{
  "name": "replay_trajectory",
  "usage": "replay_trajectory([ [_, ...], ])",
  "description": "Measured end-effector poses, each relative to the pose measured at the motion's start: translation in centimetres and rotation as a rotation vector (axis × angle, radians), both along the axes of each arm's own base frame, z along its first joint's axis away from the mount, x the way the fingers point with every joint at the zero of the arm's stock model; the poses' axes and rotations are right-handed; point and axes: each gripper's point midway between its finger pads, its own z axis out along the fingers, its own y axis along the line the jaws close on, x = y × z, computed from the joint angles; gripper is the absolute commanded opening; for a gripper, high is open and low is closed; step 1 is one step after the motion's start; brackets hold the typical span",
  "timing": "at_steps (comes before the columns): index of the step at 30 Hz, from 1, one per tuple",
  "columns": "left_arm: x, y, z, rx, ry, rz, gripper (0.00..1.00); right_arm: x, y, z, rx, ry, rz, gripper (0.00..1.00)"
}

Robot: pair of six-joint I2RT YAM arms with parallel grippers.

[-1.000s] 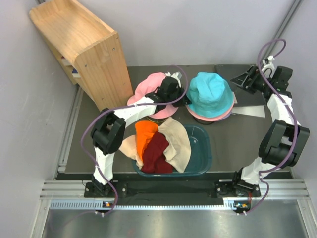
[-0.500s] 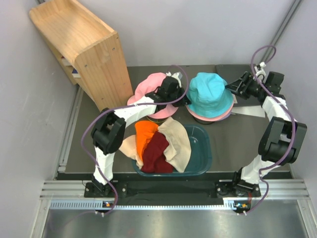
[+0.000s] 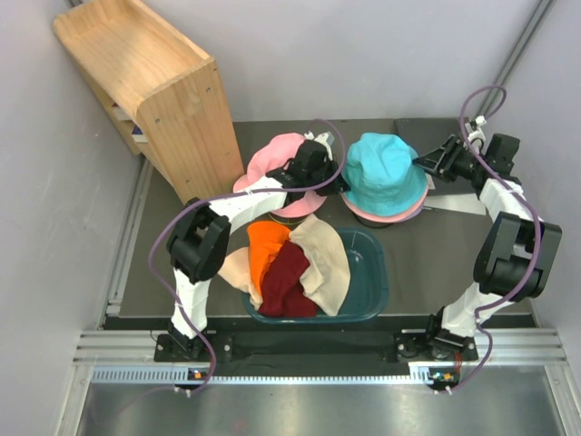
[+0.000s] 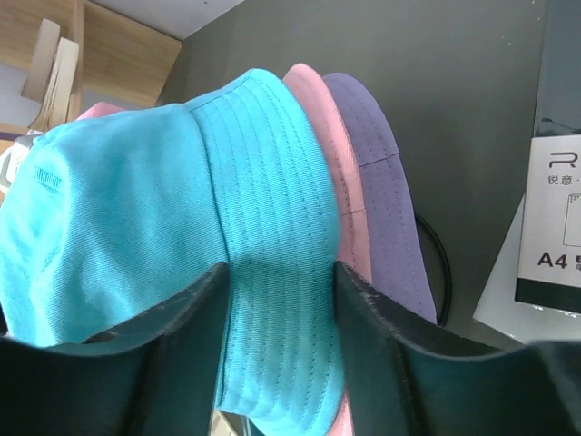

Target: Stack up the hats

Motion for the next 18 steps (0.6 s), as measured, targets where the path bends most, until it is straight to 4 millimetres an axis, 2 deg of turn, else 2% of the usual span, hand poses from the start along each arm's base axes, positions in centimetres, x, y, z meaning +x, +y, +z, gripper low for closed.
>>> replay_trajectory([
  [1, 0.0, 0.0, 0.0, 0.0, 0.0, 0.0, 0.0, -0.1, 0.0, 0.0, 0.003, 0.001, 0.002, 0.41],
  [2, 0.0, 0.0, 0.0, 0.0, 0.0, 0.0, 0.0, -0.1, 0.1, -0.1, 0.006, 0.004, 0.002, 0.33],
  [4, 0.0, 0.1, 0.0, 0.001, 0.0, 0.001, 0.0, -0.2, 0.1, -0.3, 0.01, 0.01, 0.004, 0.22],
  [5, 0.1, 0.1, 0.0, 0.001, -0.001, 0.001, 0.0, -0.3, 0.2, -0.4, 0.014, 0.016, 0.006, 0.11],
  [7, 0.1, 0.1, 0.0, 0.001, -0.002, 0.0, 0.0, -0.4, 0.2, -0.5, 0.012, 0.017, 0.008, 0.01],
  [18, 0.2, -0.2, -0.2, 0.0, 0.001, -0.004, 0.0, -0.6, -0.9, -2.5, -0.056, 0.116, -0.065, 0.0],
])
